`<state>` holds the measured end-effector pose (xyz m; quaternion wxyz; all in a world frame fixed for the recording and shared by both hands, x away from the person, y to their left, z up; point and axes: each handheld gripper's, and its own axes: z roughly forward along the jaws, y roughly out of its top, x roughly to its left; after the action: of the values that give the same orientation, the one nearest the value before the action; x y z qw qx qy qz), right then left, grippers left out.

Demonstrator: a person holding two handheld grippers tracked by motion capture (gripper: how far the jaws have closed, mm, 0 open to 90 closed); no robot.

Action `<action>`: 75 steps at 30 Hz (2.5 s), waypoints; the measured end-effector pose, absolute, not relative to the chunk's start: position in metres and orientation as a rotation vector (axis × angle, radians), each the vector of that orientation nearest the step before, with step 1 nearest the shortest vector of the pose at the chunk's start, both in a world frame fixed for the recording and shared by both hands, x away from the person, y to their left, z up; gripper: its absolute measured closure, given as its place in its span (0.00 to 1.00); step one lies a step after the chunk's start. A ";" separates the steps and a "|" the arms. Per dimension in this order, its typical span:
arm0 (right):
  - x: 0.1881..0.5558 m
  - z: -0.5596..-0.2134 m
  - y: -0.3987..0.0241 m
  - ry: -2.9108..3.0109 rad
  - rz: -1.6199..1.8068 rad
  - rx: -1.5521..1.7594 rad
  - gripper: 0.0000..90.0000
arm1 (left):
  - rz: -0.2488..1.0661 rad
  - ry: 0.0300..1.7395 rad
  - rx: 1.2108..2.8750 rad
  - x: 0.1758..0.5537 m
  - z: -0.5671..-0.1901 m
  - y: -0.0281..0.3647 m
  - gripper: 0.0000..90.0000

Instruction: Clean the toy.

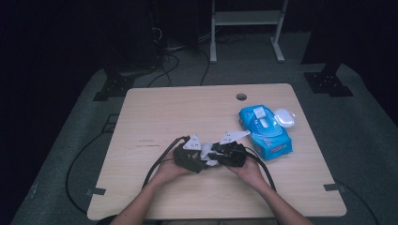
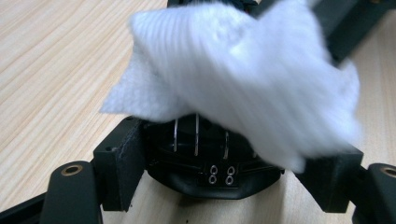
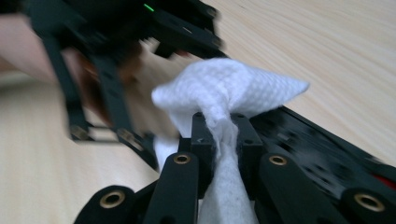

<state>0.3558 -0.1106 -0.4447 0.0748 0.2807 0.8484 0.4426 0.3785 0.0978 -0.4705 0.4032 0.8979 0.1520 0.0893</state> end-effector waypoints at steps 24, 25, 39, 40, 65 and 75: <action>0.362 -0.451 -0.135 2.495 1.242 0.906 0.90 | 0.220 0.372 2.272 0.381 -0.473 0.102 0.27; 0.365 -0.451 -0.140 2.479 1.219 0.925 0.90 | 0.219 0.371 2.271 0.381 -0.473 0.102 0.27; 0.379 -0.456 -0.179 2.383 1.108 1.138 0.90 | 0.228 0.364 2.261 0.380 -0.472 0.103 0.27; 0.378 -0.456 -0.181 2.388 1.115 1.143 0.90 | 0.228 0.363 2.263 0.381 -0.473 0.103 0.27; 0.368 -0.447 -0.142 2.505 1.225 1.046 0.90 | 0.228 0.369 2.252 0.381 -0.471 0.101 0.27; 0.377 -0.440 -0.097 2.550 1.262 0.944 0.90 | 0.241 0.350 2.263 0.379 -0.471 0.100 0.27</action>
<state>0.3766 -0.0972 -0.4401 0.0716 0.3141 0.8484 0.4200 0.3786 0.0997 -0.4713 0.4074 0.8975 0.1390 0.0957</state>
